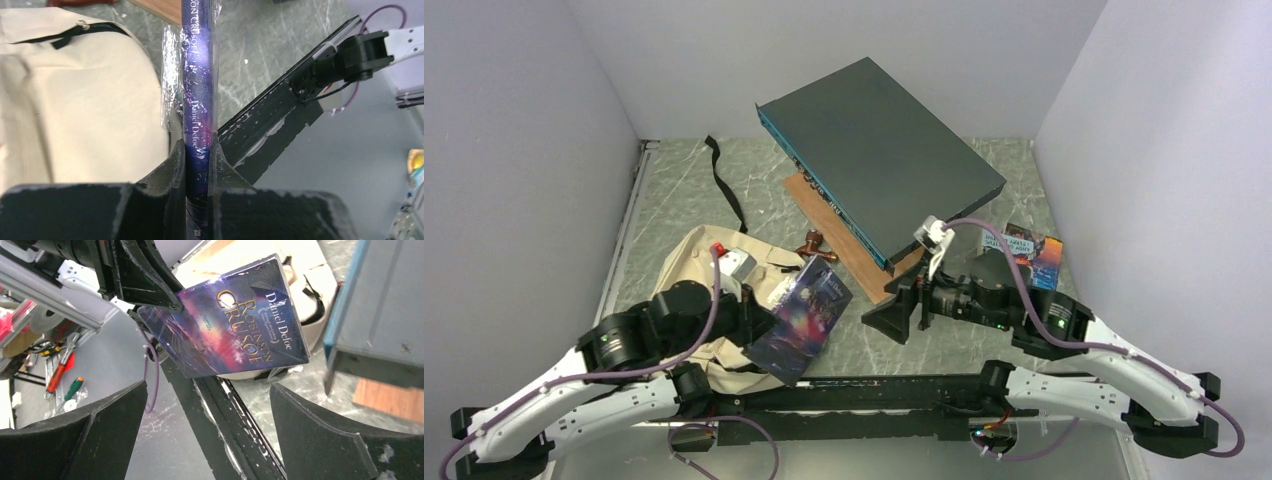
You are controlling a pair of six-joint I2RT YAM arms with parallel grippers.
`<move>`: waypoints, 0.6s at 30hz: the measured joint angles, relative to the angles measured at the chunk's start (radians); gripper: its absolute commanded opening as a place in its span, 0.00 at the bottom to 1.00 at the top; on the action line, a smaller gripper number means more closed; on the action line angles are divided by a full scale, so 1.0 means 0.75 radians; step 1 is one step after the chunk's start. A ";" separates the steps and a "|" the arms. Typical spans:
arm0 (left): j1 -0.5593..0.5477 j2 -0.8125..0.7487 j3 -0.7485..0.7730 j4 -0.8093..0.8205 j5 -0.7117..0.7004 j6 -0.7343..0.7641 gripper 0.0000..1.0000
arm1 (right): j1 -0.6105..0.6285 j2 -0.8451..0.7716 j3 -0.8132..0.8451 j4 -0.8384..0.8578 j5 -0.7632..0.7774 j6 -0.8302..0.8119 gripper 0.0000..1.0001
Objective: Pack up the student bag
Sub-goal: Pick up the book from the center of the board.
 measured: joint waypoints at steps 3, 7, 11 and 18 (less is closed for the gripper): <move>0.000 -0.017 0.105 -0.138 -0.023 0.050 0.00 | 0.000 0.087 0.035 0.061 -0.055 -0.024 0.96; 0.000 -0.001 0.294 -0.309 -0.038 0.174 0.00 | 0.000 0.237 0.139 0.078 -0.071 -0.069 0.96; 0.000 0.031 0.499 -0.420 -0.054 0.322 0.00 | 0.000 0.413 0.316 0.075 -0.066 -0.148 0.99; 0.000 0.079 0.761 -0.555 -0.069 0.511 0.00 | -0.105 0.594 0.478 0.112 -0.193 -0.319 0.99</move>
